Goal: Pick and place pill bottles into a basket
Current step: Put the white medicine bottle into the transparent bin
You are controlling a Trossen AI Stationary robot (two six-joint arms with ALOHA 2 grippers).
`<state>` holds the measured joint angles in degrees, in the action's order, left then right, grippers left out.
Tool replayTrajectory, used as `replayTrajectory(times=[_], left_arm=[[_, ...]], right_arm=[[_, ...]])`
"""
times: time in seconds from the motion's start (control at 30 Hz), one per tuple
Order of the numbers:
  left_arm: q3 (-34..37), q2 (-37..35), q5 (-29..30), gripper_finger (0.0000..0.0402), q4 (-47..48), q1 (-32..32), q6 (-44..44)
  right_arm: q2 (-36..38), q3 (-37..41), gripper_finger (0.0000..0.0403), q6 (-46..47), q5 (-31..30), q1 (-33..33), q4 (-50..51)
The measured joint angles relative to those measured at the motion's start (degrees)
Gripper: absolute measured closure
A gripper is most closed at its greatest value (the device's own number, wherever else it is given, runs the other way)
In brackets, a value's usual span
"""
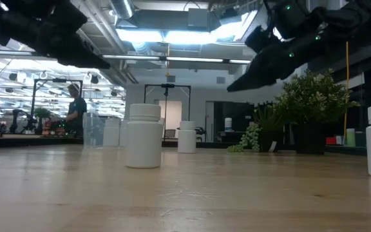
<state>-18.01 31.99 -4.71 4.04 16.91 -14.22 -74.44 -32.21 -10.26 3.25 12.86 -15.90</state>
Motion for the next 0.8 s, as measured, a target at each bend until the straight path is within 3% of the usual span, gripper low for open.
replayTrajectory(times=[0.27, 0.57, 0.8], left_arm=[[9.72, 0.04, -1.33, 0.0399, -14.32, 0.0, 3.28], [10.15, 0.02, -5.74, 0.0397, -15.82, 0.0, 4.31], [10.15, 0.04, -5.89, 0.0399, -15.9, 0.0, 6.83]], right_arm=[[-8.15, 0.0, 0.0384, 5.56, -0.02, -0.02, -2.83], [-16.9, 0.0, 0.0384, 6.13, 5.71, -0.07, -7.08], [-22.06, -0.02, 0.0384, 4.59, 5.89, -0.07, -13.43]])
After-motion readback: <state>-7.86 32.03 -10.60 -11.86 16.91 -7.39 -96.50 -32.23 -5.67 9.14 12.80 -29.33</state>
